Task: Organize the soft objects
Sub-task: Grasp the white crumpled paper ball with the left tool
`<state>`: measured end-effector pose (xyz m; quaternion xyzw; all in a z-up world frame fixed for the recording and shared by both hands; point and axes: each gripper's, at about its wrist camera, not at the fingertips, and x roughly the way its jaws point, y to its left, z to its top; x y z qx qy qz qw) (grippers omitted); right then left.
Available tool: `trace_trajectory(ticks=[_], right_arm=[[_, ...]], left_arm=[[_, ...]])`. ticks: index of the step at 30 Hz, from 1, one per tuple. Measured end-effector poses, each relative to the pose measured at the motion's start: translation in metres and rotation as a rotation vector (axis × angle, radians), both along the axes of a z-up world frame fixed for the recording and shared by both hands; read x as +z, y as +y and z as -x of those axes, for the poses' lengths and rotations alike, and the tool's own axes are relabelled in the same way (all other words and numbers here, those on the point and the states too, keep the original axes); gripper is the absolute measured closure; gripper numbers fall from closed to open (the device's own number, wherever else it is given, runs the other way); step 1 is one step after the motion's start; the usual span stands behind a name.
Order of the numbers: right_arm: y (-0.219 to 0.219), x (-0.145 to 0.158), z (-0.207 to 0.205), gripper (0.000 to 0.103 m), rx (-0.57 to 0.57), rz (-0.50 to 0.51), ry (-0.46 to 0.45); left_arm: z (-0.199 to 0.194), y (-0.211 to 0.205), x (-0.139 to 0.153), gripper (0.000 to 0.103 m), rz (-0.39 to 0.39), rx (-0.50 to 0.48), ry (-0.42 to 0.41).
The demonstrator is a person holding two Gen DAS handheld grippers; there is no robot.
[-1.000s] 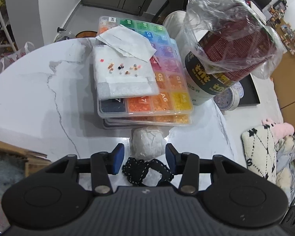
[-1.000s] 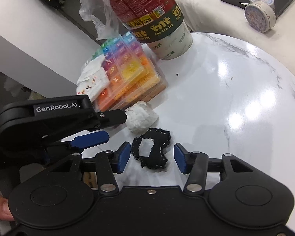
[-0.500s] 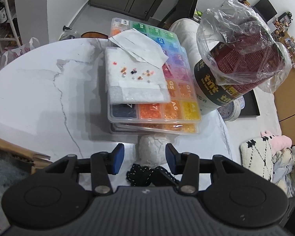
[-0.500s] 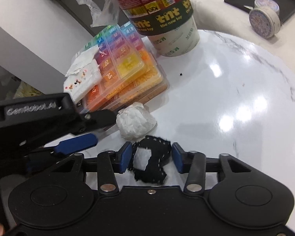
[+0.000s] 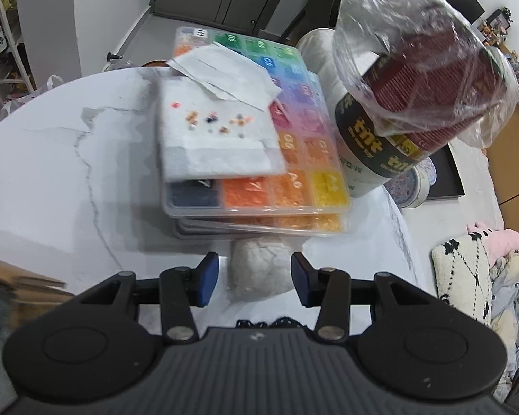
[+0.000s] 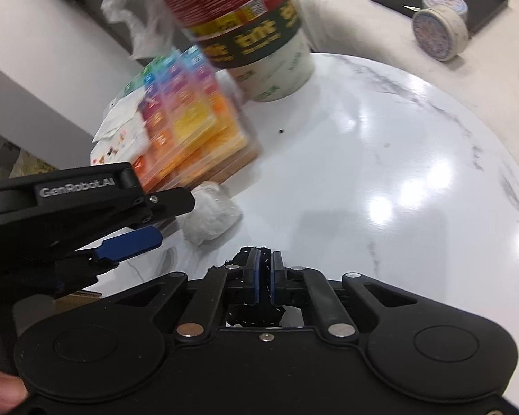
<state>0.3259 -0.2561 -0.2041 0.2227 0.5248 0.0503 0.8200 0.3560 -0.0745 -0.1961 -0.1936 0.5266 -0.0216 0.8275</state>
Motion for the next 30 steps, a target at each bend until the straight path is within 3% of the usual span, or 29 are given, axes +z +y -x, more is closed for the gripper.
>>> trace_trajectory(ticks=[10,11,14,16,30], right_arm=[[-0.021,0.0,0.009,0.098,-0.065,-0.002,0.004],[-0.023,0.0,0.01,0.098,-0.068,-0.002,0.005],[-0.026,0.002,0.015,0.099,-0.083,-0.007,0.0],[-0.029,0.003,0.018,0.099,-0.09,-0.018,-0.001],[-0.027,0.037,0.055,0.099,-0.076,-0.057,-0.064]], left_arm=[[-0.001,-0.021,-0.006,0.065,-0.068,-0.039,-0.014],[-0.001,-0.023,-0.006,0.071,-0.077,-0.048,-0.017],[0.002,-0.024,-0.003,0.074,-0.081,-0.058,-0.009],[0.005,-0.021,0.0,0.086,-0.076,-0.059,-0.009],[0.05,0.002,0.05,0.086,-0.08,-0.142,0.001]])
